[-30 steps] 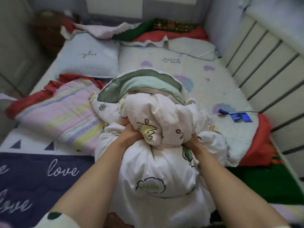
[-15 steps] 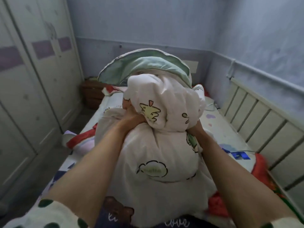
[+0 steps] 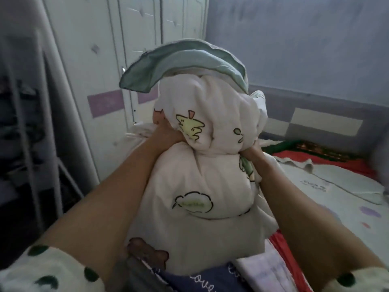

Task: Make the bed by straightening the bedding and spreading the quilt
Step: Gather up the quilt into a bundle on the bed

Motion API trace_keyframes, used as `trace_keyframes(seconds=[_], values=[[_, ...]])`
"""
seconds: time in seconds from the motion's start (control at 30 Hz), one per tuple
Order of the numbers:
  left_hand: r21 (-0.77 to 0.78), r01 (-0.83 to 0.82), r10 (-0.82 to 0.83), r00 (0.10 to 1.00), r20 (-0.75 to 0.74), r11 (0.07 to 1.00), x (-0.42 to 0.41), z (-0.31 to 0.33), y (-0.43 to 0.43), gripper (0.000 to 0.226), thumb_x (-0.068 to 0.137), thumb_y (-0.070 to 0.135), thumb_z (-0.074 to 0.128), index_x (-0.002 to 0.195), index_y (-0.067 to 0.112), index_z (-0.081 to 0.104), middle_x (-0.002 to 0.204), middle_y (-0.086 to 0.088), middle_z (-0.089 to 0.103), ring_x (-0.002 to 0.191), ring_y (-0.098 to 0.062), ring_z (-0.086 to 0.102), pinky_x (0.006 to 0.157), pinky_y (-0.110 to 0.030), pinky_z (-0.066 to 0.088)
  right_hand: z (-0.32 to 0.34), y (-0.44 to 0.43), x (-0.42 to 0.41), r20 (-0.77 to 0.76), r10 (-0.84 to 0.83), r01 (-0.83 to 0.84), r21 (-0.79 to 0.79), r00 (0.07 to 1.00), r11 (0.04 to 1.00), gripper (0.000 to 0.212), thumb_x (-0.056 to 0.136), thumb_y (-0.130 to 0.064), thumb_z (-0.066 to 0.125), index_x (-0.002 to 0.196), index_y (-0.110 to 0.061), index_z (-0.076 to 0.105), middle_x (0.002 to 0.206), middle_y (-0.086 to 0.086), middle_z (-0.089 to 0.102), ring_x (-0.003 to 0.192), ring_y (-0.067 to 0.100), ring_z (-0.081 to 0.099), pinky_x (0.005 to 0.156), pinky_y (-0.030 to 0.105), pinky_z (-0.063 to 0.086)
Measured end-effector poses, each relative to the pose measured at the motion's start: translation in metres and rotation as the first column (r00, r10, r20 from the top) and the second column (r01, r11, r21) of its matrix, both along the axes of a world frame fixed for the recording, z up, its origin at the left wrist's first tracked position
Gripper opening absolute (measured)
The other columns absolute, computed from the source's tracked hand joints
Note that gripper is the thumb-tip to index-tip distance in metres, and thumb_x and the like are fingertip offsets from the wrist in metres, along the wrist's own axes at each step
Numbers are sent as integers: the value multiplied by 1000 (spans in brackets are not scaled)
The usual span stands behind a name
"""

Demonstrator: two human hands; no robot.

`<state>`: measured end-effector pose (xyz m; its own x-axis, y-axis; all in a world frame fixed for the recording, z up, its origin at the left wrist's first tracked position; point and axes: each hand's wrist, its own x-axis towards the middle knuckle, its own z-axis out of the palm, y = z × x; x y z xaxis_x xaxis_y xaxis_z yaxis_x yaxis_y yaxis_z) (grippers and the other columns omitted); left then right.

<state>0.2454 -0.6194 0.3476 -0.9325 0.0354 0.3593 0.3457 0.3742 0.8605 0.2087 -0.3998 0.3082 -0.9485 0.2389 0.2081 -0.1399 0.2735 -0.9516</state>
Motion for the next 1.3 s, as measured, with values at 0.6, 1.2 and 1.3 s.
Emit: trace_keyframes(seconds=[0.6, 1.2, 1.3], values=[[5, -893, 884, 447, 141, 451, 296, -9, -235, 71, 91, 4, 58, 147, 4, 14, 126, 9, 37, 120, -9, 37, 89, -5, 32, 9, -367, 131, -94, 913, -916, 25, 397, 401, 40, 77, -12, 70, 113, -4, 57, 83, -12, 49, 81, 1, 48, 52, -1, 35], [-140, -907, 881, -419, 222, -396, 643, -32, -398, 74, 93, 29, 59, 149, 10, 15, 155, -5, 24, 139, -22, 27, 97, -14, 21, -32, -716, 465, -18, 960, -915, 308, -278, -260, 29, 71, -35, 61, 71, -6, 56, 78, 16, 62, 78, 21, 52, 74, 43, 46], [-106, -867, 823, -496, 276, -487, 687, -47, -410, 68, 96, 27, 54, 148, 6, 15, 153, -8, 25, 139, -24, 28, 104, -21, 21, -47, -748, 516, 22, 917, -874, 294, -399, -388, 24, 68, -41, 61, 62, -20, 51, 66, 2, 57, 69, 18, 53, 67, 35, 42]])
